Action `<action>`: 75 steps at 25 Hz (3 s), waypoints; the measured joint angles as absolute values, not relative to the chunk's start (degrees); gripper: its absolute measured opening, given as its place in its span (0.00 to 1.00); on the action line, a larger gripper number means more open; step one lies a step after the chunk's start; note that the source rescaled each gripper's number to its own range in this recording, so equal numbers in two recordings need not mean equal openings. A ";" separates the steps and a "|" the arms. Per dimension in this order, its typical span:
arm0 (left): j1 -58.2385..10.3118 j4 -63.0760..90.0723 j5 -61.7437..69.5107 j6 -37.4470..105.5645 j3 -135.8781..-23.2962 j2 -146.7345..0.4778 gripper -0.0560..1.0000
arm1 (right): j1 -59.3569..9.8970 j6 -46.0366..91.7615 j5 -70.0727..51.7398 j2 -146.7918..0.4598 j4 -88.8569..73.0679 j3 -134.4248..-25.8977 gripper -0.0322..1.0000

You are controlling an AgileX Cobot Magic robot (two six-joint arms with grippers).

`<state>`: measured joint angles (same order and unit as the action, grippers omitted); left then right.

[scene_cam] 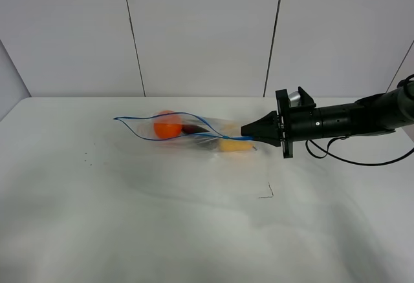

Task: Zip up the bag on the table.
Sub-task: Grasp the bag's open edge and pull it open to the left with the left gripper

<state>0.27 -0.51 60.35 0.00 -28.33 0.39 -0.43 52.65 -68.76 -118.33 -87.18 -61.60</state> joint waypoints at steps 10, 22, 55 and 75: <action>0.27 -1.67 59.85 5.82 -34.81 -5.46 0.89 | -0.43 52.83 -68.76 -118.33 -87.18 -61.60 0.03; 0.27 -3.61 50.75 23.75 -51.42 -36.51 0.89 | -0.43 52.83 -68.76 -118.33 -87.18 -61.60 0.03; -37.05 23.10 3.96 92.72 -51.48 -83.13 0.86 | -0.43 53.89 -68.76 -118.33 -87.18 -61.60 0.03; -46.84 23.23 -31.22 90.21 -51.48 -107.17 0.85 | -0.43 53.93 -68.82 -118.33 -87.18 -61.60 0.03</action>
